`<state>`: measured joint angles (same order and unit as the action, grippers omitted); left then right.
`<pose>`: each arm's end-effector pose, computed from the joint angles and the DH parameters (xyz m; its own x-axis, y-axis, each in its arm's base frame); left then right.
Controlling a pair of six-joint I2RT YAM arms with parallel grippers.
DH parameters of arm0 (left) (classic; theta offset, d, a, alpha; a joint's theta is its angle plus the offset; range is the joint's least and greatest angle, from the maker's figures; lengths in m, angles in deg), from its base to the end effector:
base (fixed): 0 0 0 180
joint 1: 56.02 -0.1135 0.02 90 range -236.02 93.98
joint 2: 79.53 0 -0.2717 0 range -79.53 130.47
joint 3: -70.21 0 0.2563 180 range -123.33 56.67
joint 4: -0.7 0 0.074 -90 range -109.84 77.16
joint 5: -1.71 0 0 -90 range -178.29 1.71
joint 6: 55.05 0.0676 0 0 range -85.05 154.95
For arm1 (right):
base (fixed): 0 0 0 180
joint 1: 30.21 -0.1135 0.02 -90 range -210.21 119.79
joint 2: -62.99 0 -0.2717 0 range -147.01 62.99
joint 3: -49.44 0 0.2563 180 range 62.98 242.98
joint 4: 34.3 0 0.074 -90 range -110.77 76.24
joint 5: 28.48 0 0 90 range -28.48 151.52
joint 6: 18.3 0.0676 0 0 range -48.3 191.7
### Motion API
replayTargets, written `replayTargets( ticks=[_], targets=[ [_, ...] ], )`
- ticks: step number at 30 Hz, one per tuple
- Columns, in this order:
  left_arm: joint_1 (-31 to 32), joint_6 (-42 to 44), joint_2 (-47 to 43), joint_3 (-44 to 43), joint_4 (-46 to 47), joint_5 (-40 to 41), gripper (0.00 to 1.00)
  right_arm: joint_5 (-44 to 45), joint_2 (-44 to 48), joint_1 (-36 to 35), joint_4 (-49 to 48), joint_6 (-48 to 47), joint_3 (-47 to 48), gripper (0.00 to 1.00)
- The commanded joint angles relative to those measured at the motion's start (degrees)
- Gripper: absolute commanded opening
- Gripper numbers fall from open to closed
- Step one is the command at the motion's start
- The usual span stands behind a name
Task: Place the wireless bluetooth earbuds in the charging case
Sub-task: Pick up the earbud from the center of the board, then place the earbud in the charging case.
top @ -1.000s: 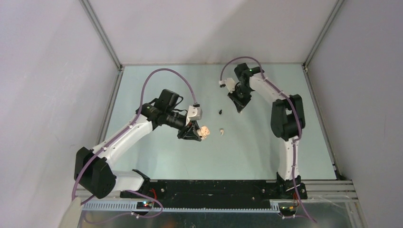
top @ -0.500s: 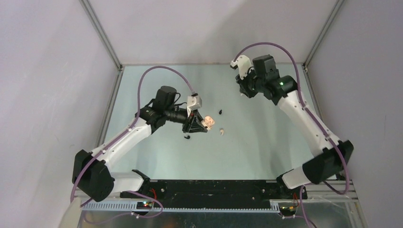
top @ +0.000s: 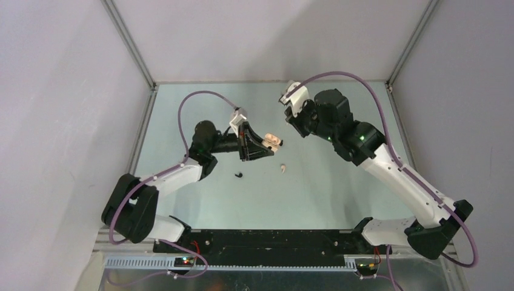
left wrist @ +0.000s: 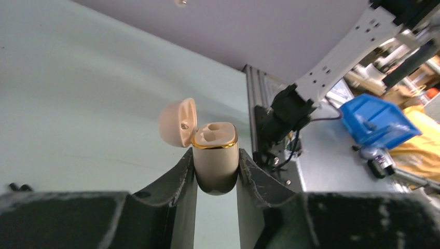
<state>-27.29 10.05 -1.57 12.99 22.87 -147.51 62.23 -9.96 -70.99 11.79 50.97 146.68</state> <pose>0.2453 -0.2007 0.2912 -0.4008 -0.0260 -0.9158 0.9155 0.0275 -0.4015 0.2318 0.1988 0.4261 -0.0349 -0.4975 -0.8667 -0.7022 0.6293 -0.3330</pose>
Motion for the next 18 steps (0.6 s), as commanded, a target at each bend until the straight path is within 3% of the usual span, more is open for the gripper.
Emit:
replayTargets(
  ticks=[1, 9, 18],
  targets=[
    [-0.21, -20.06, 1.33, 5.72, 42.74, 4.90, 0.00, 4.35, 4.48, -4.01, -5.06, -1.54, -1.53, 0.10],
    [0.44, -13.08, 1.15, 7.69, 44.53, 2.75, 0.00, 1.87, 10.46, -7.44, -7.21, -4.31, -9.08, 0.11],
    [0.62, -4.65, 1.64, 10.38, 44.61, 1.03, 0.00, -1.63, 13.83, -9.99, -6.24, -5.51, -9.35, 0.11]
  ],
)
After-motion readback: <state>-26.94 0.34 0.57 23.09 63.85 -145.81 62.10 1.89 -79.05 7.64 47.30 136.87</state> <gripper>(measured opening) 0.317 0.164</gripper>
